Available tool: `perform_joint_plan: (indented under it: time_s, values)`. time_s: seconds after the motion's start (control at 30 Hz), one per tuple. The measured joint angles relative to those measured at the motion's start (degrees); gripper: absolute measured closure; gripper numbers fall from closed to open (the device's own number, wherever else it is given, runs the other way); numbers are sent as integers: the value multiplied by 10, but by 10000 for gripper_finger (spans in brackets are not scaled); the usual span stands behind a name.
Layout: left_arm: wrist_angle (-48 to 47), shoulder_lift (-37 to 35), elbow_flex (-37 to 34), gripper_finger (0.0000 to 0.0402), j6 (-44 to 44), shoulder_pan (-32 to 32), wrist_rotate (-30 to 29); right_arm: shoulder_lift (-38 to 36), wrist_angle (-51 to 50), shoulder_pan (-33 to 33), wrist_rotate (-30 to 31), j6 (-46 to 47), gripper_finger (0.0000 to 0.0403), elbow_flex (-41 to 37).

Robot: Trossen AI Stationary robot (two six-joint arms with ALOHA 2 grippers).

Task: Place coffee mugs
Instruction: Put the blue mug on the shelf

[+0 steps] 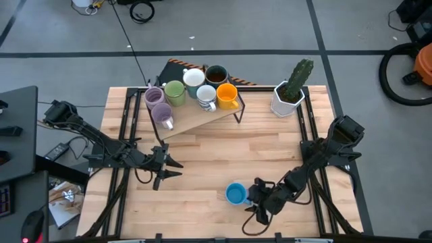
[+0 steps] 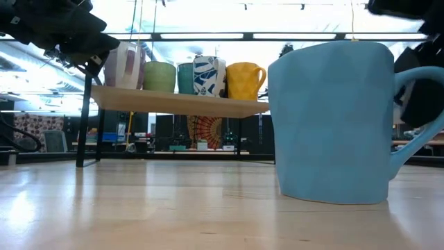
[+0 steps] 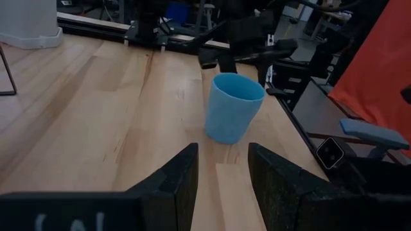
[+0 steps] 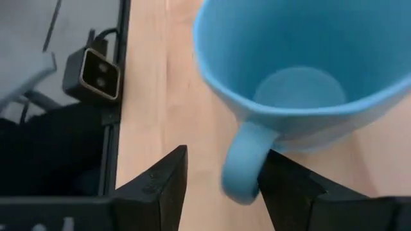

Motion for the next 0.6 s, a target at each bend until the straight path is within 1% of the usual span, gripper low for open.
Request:
perform_joint_plan:
  time_s: [0.23, 0.43, 0.6]
  values:
    - [0, 0, 0, 260, 0, 0, 0, 0, 84, -2, 7, 21, 248, -37]
    - [0, 0, 0, 260, 0, 0, 0, 0, 89, -3, 4, 28, 289, -40]
    - [0, 0, 0, 260, 0, 0, 0, 0, 92, -4, 14, 27, 315, -40]
